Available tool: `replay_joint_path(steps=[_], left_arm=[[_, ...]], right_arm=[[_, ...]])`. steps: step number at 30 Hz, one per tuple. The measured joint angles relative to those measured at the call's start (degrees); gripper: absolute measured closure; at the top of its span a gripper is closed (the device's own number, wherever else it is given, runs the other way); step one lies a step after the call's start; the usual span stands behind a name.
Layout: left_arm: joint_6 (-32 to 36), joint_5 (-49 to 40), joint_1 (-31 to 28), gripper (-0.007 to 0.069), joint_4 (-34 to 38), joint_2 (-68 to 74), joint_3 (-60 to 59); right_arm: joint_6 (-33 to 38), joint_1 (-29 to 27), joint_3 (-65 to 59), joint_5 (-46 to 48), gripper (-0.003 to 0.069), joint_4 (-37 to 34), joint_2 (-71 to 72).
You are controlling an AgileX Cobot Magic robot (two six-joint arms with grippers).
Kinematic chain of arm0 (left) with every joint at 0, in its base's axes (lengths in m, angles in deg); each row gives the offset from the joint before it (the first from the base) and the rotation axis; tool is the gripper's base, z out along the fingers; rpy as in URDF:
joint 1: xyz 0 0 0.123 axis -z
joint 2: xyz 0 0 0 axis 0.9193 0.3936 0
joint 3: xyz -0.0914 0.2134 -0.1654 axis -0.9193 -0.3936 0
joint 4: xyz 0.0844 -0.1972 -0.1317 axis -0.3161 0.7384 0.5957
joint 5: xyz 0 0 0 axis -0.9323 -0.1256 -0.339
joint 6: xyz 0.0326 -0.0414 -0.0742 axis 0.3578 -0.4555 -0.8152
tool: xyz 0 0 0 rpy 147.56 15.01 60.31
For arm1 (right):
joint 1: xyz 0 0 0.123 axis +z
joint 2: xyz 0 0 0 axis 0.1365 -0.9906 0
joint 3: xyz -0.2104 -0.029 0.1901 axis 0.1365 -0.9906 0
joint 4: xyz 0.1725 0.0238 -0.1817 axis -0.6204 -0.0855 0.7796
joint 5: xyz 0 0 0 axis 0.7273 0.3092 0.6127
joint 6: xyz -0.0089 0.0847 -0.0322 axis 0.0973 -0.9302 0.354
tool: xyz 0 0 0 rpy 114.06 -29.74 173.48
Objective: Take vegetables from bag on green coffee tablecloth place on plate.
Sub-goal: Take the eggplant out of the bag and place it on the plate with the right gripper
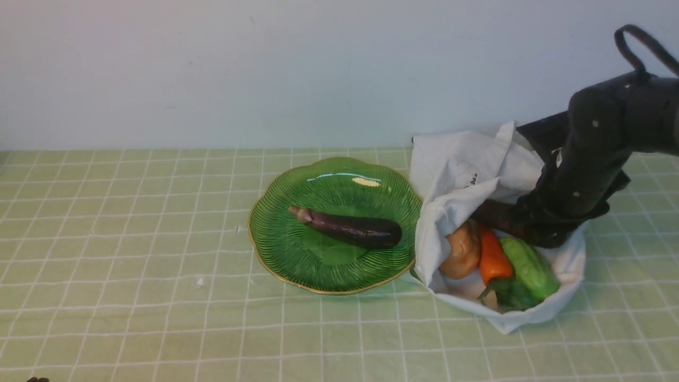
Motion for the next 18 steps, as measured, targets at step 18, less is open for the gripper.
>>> replay_joint_path(steps=[18], left_arm=[[0.0, 0.0, 0.0, 0.0633, 0.0, 0.0, 0.0]], right_arm=[[1.9, 0.0, -3.0, 14.5, 0.0328, -10.6, 25.4]])
